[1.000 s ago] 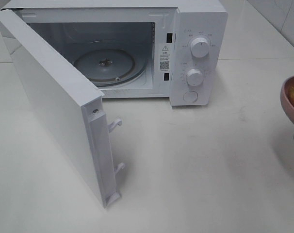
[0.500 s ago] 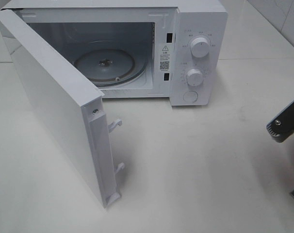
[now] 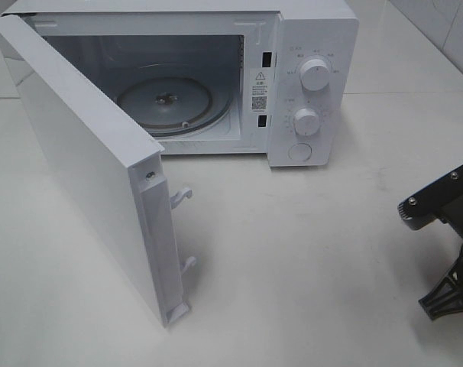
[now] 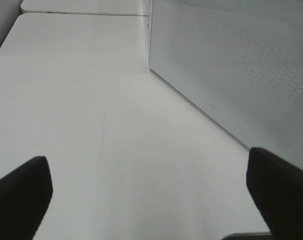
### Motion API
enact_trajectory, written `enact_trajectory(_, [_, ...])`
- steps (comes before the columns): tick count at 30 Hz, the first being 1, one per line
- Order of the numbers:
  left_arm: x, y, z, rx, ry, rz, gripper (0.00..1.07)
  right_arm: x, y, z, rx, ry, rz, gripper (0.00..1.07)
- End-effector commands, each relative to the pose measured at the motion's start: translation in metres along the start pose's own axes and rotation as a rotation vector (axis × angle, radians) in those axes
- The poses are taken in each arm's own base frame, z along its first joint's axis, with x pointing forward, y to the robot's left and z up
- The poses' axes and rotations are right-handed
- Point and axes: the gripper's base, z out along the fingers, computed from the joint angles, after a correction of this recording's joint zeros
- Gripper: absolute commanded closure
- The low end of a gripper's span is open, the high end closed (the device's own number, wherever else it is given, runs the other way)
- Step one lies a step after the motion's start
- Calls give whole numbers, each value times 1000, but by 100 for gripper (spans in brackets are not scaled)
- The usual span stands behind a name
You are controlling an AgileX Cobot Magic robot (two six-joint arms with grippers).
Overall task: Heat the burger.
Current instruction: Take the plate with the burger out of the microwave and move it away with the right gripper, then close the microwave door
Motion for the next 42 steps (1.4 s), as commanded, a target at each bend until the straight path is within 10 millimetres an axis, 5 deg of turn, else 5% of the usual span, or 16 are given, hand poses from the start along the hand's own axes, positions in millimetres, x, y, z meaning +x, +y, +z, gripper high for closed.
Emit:
enact_trajectory(1, [0, 0, -1, -2, -17, -2, 9, -8, 5, 9, 53, 9, -28, 105])
enact_trajectory(15, [0, 0, -1, -2, -17, -2, 9, -12, 25, 40, 125, 75, 12, 99])
enact_trajectory(25, [0, 0, -1, -2, -17, -2, 9, -14, 31, 41, 86, 80, 24, 71])
enact_trajectory(29, [0, 0, -1, -2, -17, -2, 9, -21, 31, 33, 61, 99, 6, 60])
enact_trajectory(42, [0, 0, -1, -2, -17, -2, 9, -23, 11, -17, -121, 69, -4, 60])
